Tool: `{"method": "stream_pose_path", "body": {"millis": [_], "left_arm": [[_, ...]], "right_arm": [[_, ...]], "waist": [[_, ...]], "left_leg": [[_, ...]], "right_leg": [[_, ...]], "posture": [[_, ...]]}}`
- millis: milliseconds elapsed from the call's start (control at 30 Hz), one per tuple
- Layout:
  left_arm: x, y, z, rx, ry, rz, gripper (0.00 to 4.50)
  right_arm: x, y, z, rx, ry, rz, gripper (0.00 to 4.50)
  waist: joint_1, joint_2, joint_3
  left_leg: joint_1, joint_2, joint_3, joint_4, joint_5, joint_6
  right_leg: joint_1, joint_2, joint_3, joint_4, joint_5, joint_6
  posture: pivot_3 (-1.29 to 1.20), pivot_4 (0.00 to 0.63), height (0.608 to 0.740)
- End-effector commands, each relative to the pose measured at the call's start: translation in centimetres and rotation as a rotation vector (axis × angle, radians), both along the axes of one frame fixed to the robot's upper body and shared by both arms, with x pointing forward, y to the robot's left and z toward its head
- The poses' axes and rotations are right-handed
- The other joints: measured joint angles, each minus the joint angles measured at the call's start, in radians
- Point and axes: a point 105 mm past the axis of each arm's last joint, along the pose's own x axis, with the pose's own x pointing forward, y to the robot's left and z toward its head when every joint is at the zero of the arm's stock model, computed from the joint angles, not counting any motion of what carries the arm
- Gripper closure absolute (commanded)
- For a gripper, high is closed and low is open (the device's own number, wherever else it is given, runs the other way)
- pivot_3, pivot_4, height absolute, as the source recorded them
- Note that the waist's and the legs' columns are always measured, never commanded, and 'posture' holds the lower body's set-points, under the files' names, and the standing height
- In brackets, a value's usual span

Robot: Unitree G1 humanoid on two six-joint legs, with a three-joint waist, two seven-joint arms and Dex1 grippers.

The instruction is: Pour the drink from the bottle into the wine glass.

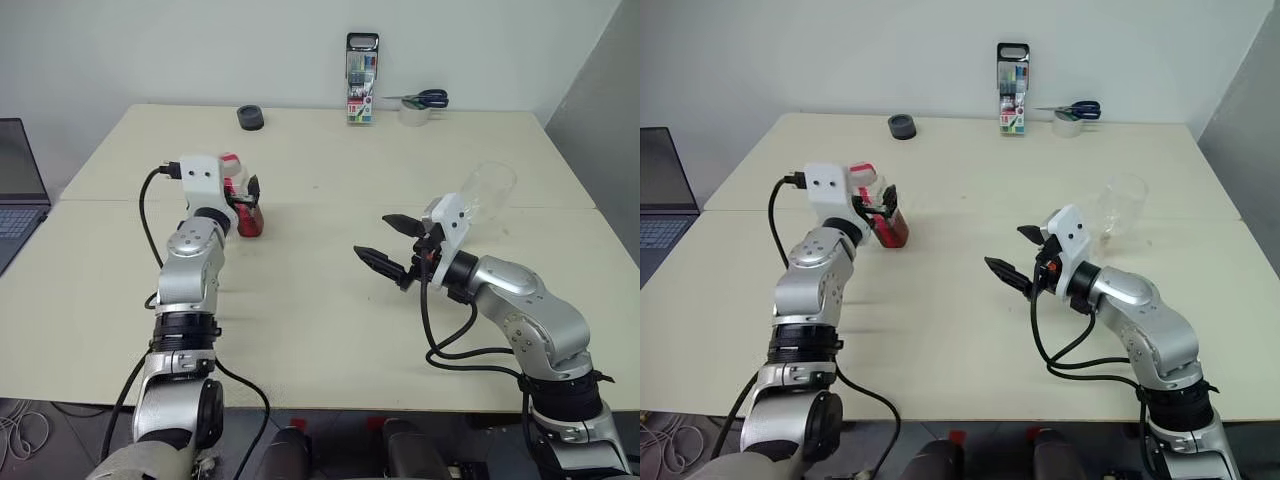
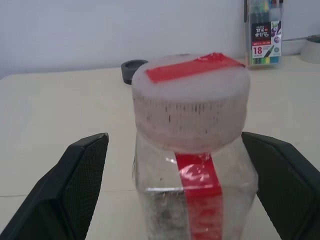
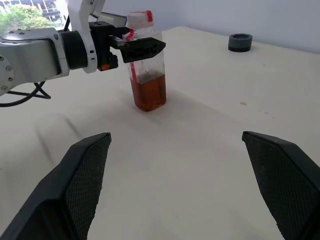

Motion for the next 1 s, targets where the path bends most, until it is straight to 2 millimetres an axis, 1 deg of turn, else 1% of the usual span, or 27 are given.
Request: {"method": "stream_pose_path", "body": {"millis": [33, 200, 500, 600, 633, 800, 833, 867, 933, 1000], "left_arm": [[0.26, -0.29, 1.47, 0.024, -0.051, -0.01, 0.02], [0.43, -0.4, 1.21, 0.011, -0.043, -0.011, 0.02], [0.79, -0.58, 1.31, -0.001, -0.048, -0.008, 0.02], [0.81, -0.54, 1.35, 0.001, -0.051, -0.006, 0.63], [0.81, -0.51, 1.32, 0.001, -0.051, -0.004, 0.9], [0.74, -0.36, 0.98, -0.001, -0.045, 0.0, 2.49], [0.69, -0.34, 0.91, -0.003, -0.044, 0.0, 2.66], [0.66, -0.33, 0.86, -0.004, -0.044, 0.0, 2.71], [0.56, -0.37, 0.88, -0.007, -0.05, -0.006, 2.71], [0.29, -0.98, 1.25, 0.001, -0.079, -0.053, 2.71]], "right_arm": [[-0.01, -0.21, 1.52, 0.014, -0.061, -0.006, 0.0], [-0.07, -0.26, 1.64, 0.017, -0.07, -0.007, 0.0], [-0.24, -0.18, 1.68, 0.026, -0.068, 0.002, 0.0], [-0.22, -0.2, 1.66, 0.035, -0.06, 0.001, 0.0], [-0.18, -0.24, 1.68, 0.04, -0.057, -0.001, 0.0], [-0.01, -0.4, 1.93, 0.055, -0.054, -0.008, 0.0], [-0.01, -0.39, 1.99, 0.056, -0.056, -0.008, 0.0], [-0.02, -0.39, 2.03, 0.057, -0.058, -0.007, 0.0], [-0.07, -0.35, 2.12, 0.056, -0.066, -0.005, 0.0], [-0.18, -0.29, 2.31, 0.053, -0.082, 0.001, 0.0]], "waist": [[0.0, 0.0, 0.0], [0.0, 0.0, 0.0], [0.0, 0.0, 0.0], [0.0, 0.0, 0.0], [0.0, 0.0, 0.0], [0.0, 0.0, 0.0], [0.0, 0.0, 0.0], [0.0, 0.0, 0.0], [0.0, 0.0, 0.0], [0.0, 0.0, 0.0]], "left_leg": [[0.0, 0.0, 0.0, 0.0, 0.0, 0.0], [-0.001, 0.0, -0.001, 0.0, 0.0, -0.001], [-0.001, 0.0, -0.001, 0.0, 0.0, -0.001], [-0.001, 0.0, -0.001, 0.0, 0.0, -0.001], [-0.001, 0.0, -0.001, 0.0, 0.0, -0.001], [-0.002, 0.0, -0.001, 0.0, 0.0, -0.001], [-0.002, 0.0, -0.001, 0.0, 0.0, -0.001], [-0.002, 0.0, -0.001, 0.0, 0.0, -0.001], [-0.002, 0.0, -0.001, 0.0, 0.0, -0.001], [-0.002, 0.0, -0.001, 0.001, 0.001, -0.001]], "right_leg": [[0.0, 0.0, 0.0, 0.0, 0.0, 0.0], [0.0, 0.0, 0.0, 0.0, 0.0, 0.0], [-0.001, 0.0, -0.001, 0.0, 0.0, 0.0], [-0.001, 0.0, -0.001, 0.0, 0.0, 0.0], [-0.001, 0.0, -0.001, 0.0, 0.0, 0.0], [-0.001, 0.0, -0.001, 0.0, 0.0, 0.0], [-0.001, 0.0, -0.001, 0.0, 0.0, 0.0], [-0.001, 0.0, -0.001, 0.0, 0.0, 0.0], [-0.002, 0.0, -0.001, 0.0, 0.0, 0.0], [-0.002, 0.0, -0.001, 0.0, 0.0, 0.0]], "posture": [[0.0, 0.15, 0.74], [0.0, 0.15, 0.74], [0.0, 0.15, 0.74], [0.0, 0.15, 0.74], [0.0, 0.15, 0.74], [0.0, 0.15, 0.74], [0.0, 0.15, 0.74], [0.0, 0.15, 0.74], [0.0, 0.15, 0.74], [0.0, 0.15, 0.74]]}}
